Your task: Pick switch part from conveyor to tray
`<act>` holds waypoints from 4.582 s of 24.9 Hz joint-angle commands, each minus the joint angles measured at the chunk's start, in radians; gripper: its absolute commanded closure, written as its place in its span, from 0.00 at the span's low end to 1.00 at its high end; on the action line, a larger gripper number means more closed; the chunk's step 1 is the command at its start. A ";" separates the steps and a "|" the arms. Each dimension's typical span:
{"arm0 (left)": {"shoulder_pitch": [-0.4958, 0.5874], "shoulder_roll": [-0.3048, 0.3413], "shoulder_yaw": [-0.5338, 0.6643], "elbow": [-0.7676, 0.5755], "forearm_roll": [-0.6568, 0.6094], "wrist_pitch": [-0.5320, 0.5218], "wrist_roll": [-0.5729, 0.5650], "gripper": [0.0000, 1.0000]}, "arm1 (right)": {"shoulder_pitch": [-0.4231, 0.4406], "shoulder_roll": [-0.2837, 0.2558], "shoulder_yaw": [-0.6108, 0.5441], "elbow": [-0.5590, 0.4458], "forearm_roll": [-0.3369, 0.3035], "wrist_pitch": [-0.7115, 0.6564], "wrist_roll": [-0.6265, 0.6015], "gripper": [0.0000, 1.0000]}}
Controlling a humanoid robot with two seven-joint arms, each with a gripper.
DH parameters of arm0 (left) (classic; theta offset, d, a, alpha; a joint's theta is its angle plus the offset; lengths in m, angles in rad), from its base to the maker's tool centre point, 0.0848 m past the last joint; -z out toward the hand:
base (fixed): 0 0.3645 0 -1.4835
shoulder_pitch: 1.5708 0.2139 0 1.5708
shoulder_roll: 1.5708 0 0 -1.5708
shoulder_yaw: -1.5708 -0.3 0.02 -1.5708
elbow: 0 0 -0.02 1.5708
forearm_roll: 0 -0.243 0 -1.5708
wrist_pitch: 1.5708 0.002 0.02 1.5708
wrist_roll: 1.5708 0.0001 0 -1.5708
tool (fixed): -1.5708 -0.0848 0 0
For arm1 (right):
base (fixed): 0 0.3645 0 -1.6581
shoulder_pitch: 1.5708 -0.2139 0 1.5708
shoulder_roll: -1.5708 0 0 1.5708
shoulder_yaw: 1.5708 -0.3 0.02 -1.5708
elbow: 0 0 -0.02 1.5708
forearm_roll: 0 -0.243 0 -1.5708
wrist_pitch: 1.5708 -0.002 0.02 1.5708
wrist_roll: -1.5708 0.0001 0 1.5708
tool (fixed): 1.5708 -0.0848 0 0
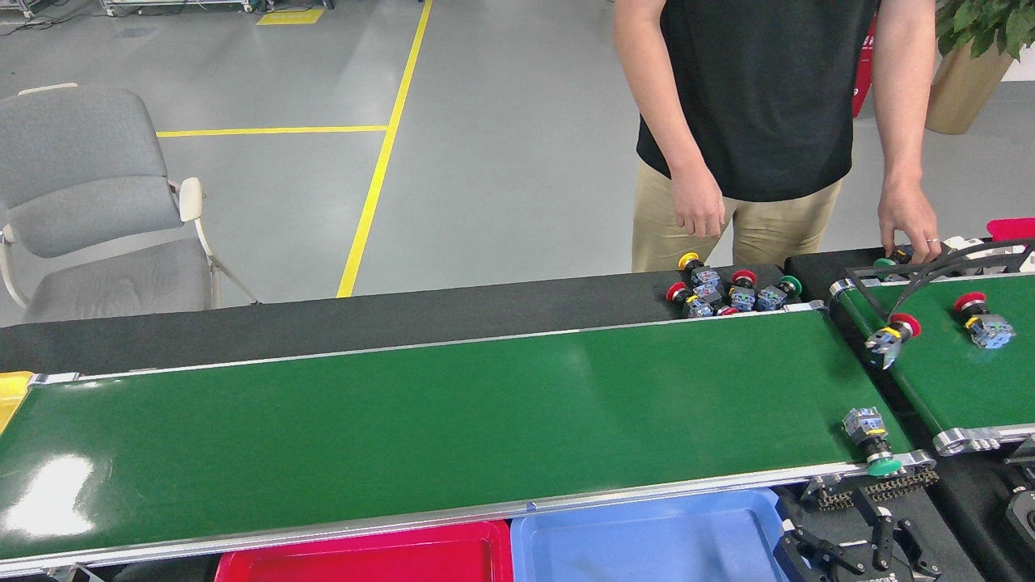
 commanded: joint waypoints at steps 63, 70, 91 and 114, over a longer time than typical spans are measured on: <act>-0.046 0.013 0.006 -0.023 0.005 -0.087 0.014 0.00 | -0.227 0.157 0.548 0.057 0.118 -0.453 0.055 0.00; -0.046 0.010 0.008 -0.024 0.006 -0.078 0.014 0.00 | -0.019 0.187 0.039 -0.057 0.102 -0.094 -0.028 0.01; -0.056 0.019 -0.008 -0.015 0.002 -0.081 0.010 0.00 | -0.292 0.149 0.289 0.184 0.165 0.366 0.031 0.01; -0.069 0.019 -0.009 -0.021 0.000 -0.079 0.007 0.00 | -0.253 0.160 0.511 0.077 0.144 -0.455 0.054 0.70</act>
